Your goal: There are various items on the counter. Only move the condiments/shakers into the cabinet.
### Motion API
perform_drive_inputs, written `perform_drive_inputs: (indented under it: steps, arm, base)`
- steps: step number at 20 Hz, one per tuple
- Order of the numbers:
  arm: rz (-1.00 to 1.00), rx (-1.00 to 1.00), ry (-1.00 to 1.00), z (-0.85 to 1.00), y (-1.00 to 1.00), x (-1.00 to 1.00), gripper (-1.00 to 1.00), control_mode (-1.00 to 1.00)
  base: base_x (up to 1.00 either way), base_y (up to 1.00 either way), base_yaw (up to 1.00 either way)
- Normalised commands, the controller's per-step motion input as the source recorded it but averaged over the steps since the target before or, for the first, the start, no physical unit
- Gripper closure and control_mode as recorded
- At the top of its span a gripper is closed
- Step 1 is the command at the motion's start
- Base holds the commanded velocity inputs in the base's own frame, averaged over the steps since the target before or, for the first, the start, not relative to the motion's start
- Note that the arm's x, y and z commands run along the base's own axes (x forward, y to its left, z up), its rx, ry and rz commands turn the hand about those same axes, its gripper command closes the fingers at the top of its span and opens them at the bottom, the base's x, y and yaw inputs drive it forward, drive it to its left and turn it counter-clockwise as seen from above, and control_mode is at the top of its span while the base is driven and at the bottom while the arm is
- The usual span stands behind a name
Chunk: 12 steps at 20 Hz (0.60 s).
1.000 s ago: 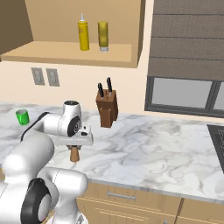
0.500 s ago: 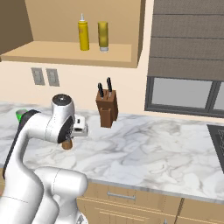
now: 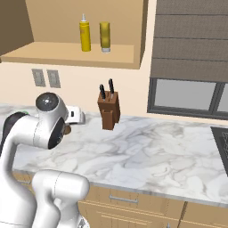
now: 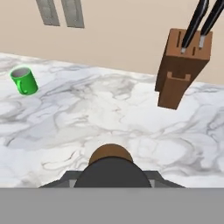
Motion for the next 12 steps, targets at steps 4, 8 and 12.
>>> perform_drive_inputs:
  steps: [4,8,12]
  arm:
    - [-0.03,0.0,0.0,1.0,0.0,0.0,1.0,-1.0]
    - [-0.04,0.0,0.0,1.0,0.0,0.0,1.0,-1.0]
    - [-0.03,0.0,-0.05,1.0,0.0,0.0,1.0,-1.0]
  base:
    - [0.0,0.0,0.0]
    - [0.0,0.0,0.0]
    - [0.0,0.0,0.0]
